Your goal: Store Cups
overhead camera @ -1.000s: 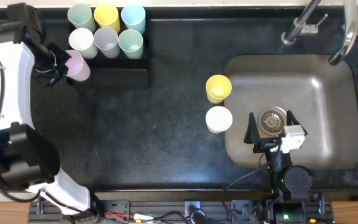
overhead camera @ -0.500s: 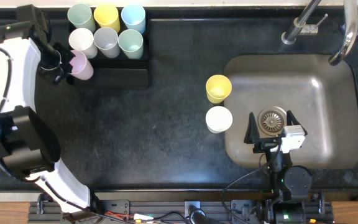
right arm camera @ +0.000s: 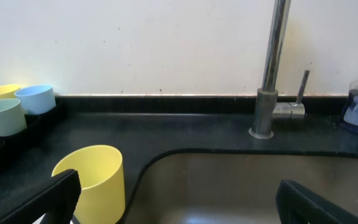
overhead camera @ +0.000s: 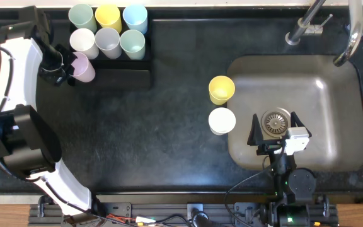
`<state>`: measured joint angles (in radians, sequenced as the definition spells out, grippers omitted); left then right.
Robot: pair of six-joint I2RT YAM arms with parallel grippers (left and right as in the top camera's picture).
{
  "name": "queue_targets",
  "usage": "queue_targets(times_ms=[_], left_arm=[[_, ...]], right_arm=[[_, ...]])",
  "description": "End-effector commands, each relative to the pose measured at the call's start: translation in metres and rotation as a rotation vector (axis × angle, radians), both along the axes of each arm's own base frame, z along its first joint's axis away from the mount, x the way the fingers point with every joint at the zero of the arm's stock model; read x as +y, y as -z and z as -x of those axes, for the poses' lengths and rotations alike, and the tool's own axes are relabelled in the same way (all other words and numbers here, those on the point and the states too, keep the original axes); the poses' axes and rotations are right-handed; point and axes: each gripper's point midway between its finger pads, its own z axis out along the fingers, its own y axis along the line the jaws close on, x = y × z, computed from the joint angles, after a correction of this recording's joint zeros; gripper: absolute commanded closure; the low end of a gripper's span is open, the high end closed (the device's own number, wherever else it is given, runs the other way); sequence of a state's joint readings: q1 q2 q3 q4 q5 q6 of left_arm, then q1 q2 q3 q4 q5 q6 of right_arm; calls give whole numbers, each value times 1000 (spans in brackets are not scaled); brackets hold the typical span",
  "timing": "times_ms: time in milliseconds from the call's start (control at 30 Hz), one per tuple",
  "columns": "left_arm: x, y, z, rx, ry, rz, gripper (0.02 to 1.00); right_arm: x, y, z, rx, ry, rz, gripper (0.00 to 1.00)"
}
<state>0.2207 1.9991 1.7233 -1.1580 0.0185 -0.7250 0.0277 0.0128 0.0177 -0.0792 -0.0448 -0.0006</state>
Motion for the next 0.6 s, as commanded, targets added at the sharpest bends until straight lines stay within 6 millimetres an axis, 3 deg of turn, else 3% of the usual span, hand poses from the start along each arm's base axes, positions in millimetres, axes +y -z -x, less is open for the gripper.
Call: queue_targets(times_ms=[33, 500, 533, 567, 600], left_arm=[[7, 0, -2, 3, 8, -26, 976], [6, 8, 0, 8, 7, -20, 939], [6, 8, 0, 9, 6, -19, 906], [6, 8, 0, 8, 6, -19, 809], [4, 8, -1, 8, 9, -19, 621]], right_arm=[[2, 3, 0, -1, -8, 3, 3], [2, 3, 0, -1, -8, 3, 3], [2, 3, 0, -1, -8, 3, 3], [2, 3, 0, -1, -8, 3, 5], [2, 3, 0, -1, -8, 3, 3]])
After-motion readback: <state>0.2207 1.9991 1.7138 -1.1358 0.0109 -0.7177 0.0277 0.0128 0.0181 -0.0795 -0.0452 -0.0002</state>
